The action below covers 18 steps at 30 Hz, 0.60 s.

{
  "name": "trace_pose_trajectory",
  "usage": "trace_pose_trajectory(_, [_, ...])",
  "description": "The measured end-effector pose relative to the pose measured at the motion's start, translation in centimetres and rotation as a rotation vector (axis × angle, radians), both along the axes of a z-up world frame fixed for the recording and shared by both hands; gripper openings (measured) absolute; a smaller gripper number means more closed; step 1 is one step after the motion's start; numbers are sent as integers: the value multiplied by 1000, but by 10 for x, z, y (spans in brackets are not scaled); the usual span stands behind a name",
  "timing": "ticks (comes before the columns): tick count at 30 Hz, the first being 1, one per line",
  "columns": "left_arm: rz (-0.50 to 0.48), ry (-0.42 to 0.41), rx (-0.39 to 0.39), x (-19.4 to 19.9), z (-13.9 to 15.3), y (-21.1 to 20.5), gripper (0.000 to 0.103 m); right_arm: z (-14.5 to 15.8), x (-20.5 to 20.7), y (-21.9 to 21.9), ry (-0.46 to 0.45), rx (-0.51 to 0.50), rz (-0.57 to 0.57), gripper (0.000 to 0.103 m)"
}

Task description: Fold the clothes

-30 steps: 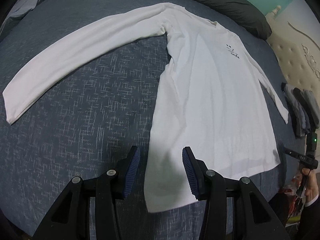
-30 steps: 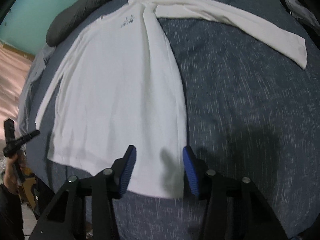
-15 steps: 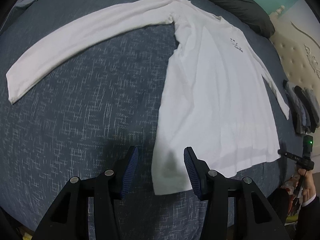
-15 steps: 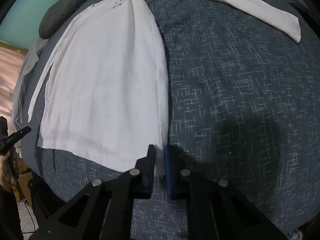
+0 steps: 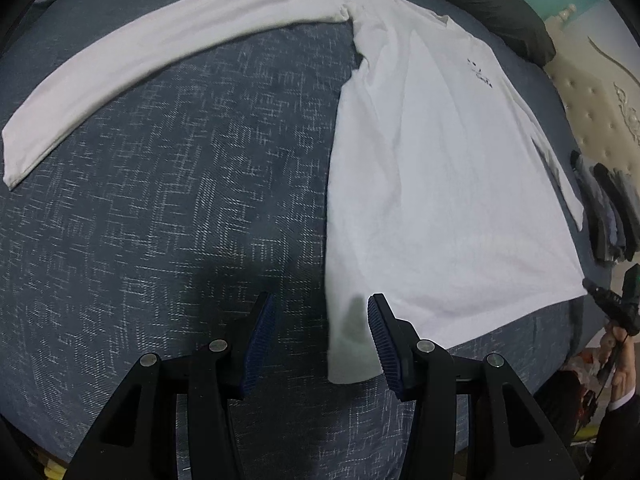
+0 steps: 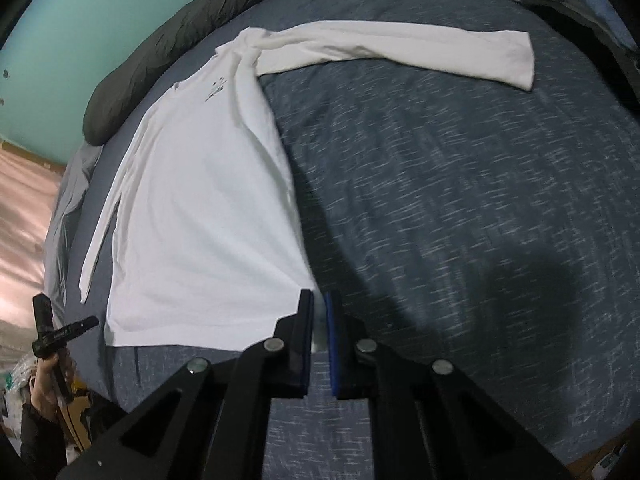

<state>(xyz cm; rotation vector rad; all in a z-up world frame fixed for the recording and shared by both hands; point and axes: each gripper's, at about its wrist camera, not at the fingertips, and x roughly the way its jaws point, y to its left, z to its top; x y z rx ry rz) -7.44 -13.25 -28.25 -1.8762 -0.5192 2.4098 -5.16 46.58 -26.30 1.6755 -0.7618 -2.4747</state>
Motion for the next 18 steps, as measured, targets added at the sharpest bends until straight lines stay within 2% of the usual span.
trace_pose_trajectory(8, [-5,-19,26,2,-10,2,52,-1,0,4,0,13,-15,5])
trace_pose_trajectory(14, [-23,-18,85,5,-14,8,51,-2,-1,6,0,23,-26,5])
trace_pose_trajectory(15, [-32,-22,89,5,-16,11,48,-3,-1,7,0,25,-28,5])
trace_pose_trajectory(16, [-48,-28,91,5,-18,15,41,-3,-1,7,0,25,-30,5])
trace_pose_trajectory(17, [-63,-31,94,5,-19,18,19,-2,-1,6,1,24,-31,5])
trace_pose_trajectory(18, [-74,-30,95,6,-19,21,7,-1,-1,6,4,20,-32,5])
